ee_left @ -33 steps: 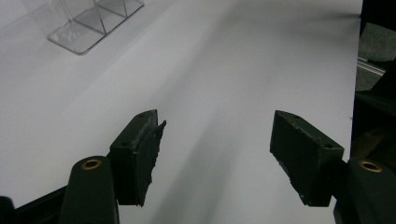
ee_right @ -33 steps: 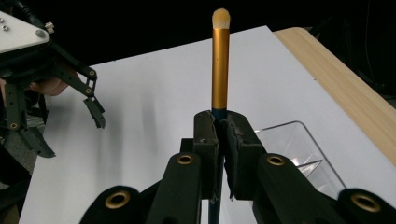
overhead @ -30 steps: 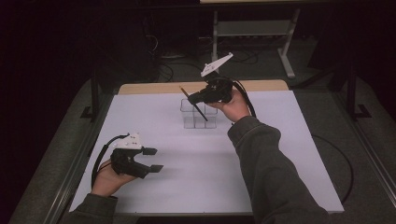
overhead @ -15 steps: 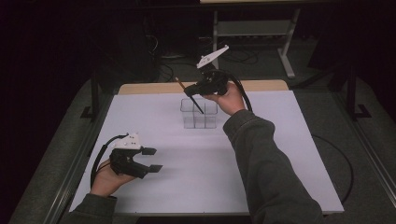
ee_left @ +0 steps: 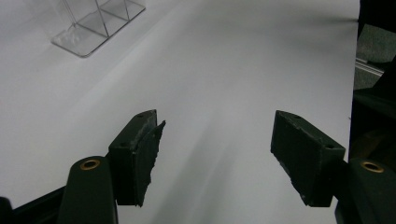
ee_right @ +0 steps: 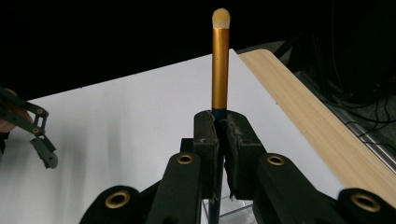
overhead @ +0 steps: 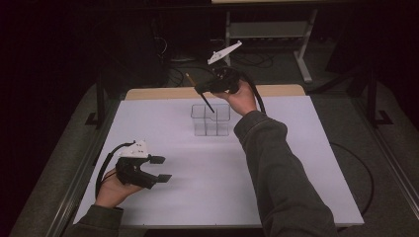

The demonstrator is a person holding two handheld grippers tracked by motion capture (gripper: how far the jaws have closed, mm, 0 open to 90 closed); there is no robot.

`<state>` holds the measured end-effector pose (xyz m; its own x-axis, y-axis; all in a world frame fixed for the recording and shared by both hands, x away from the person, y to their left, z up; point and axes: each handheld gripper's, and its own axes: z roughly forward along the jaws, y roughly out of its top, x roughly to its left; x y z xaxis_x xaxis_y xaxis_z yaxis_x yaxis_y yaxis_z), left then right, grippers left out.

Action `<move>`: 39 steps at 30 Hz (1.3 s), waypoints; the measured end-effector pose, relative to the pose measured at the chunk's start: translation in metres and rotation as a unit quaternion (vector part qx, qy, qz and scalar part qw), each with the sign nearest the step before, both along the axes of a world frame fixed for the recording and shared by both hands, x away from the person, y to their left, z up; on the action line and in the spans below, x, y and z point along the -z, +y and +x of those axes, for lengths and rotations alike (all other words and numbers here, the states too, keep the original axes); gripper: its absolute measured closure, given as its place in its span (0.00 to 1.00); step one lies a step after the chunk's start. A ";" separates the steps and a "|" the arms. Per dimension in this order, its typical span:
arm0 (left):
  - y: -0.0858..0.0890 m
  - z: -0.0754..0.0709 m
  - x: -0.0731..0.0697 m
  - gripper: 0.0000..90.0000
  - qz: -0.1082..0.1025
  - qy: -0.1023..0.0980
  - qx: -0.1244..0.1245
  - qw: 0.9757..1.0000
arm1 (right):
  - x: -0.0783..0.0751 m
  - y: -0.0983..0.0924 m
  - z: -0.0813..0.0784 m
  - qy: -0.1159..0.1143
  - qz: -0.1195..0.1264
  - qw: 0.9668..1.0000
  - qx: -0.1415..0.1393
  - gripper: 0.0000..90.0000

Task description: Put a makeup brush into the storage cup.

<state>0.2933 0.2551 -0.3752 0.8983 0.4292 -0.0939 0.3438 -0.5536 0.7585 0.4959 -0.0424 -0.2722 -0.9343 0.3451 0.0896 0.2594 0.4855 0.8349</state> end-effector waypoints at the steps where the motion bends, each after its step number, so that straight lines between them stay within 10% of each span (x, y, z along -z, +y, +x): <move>1: 0.000 0.000 0.000 0.35 0.000 0.000 0.000 1.000 | 0.000 0.000 0.000 0.000 0.000 1.000 0.000 0.92; 39: 0.003 0.002 0.003 0.33 0.005 0.004 0.000 1.000 | 0.025 -0.003 0.023 0.020 0.007 0.999 0.037 0.92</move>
